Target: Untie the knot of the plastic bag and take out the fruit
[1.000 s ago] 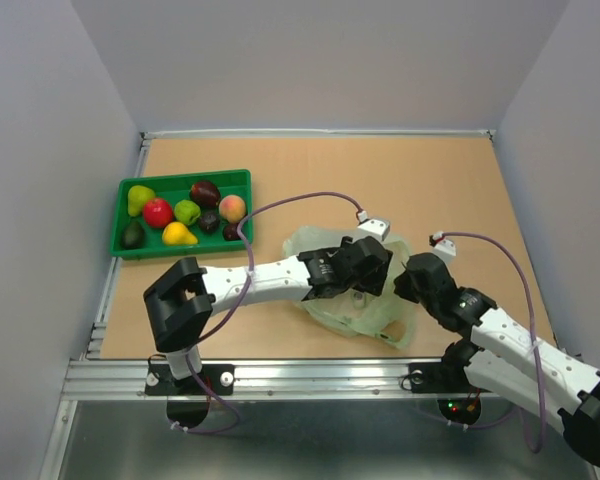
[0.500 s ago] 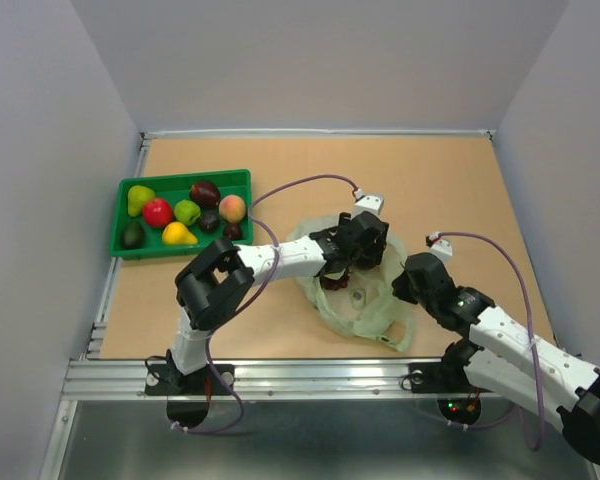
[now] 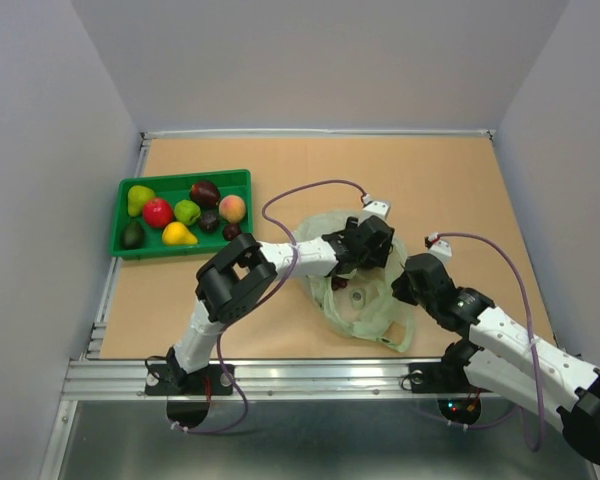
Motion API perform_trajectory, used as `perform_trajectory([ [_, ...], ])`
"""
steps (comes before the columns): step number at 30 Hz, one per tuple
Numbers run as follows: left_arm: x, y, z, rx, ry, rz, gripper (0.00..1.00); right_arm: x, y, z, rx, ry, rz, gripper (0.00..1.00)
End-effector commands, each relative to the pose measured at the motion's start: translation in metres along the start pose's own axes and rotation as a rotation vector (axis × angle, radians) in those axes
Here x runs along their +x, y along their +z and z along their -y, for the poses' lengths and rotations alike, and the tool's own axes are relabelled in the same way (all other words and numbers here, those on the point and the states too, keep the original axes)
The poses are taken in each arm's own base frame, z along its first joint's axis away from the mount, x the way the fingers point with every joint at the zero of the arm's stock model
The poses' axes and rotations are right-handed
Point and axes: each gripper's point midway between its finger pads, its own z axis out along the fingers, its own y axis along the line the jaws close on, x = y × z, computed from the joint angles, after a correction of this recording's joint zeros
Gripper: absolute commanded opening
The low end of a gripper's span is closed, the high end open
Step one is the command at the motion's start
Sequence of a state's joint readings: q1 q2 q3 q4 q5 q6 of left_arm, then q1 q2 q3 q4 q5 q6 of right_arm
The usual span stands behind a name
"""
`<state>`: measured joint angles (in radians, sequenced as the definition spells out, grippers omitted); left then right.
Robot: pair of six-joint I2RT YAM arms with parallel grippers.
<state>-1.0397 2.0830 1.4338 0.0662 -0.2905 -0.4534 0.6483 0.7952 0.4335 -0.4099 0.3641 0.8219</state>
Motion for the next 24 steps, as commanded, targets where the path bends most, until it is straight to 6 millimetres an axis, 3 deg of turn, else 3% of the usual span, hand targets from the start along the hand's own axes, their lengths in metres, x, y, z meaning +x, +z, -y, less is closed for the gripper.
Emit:
perform_trajectory([
  [1,0.000,-0.002,0.006,0.018,0.000,-0.016,0.74,-0.001,0.002,-0.001,-0.017,0.002,0.014,0.01],
  [2,-0.001,-0.004,0.006,0.022,-0.004,-0.015,0.72,-0.001,0.002,0.000,-0.012,0.002,0.018,0.00],
  [5,-0.008,-0.018,0.008,0.042,-0.010,-0.003,0.52,-0.003,0.002,0.000,-0.008,0.002,0.026,0.01],
  [6,-0.011,-0.027,0.008,0.055,-0.013,0.001,0.40,-0.004,0.002,0.001,-0.007,0.002,0.030,0.01],
  [7,-0.012,-0.032,0.009,0.063,-0.015,0.003,0.39,-0.005,0.002,0.000,-0.007,0.005,0.034,0.01],
  [16,-0.026,-0.105,0.021,0.225,-0.006,0.026,0.36,-0.014,0.002,0.004,0.020,0.003,0.076,0.01],
  [21,-0.016,-0.141,0.042,0.420,0.055,-0.038,0.36,-0.017,0.003,0.005,0.039,0.006,0.087,0.01],
  [24,-0.029,-0.175,0.048,0.511,0.068,-0.001,0.37,-0.020,0.002,0.004,0.037,0.003,0.095,0.01],
])
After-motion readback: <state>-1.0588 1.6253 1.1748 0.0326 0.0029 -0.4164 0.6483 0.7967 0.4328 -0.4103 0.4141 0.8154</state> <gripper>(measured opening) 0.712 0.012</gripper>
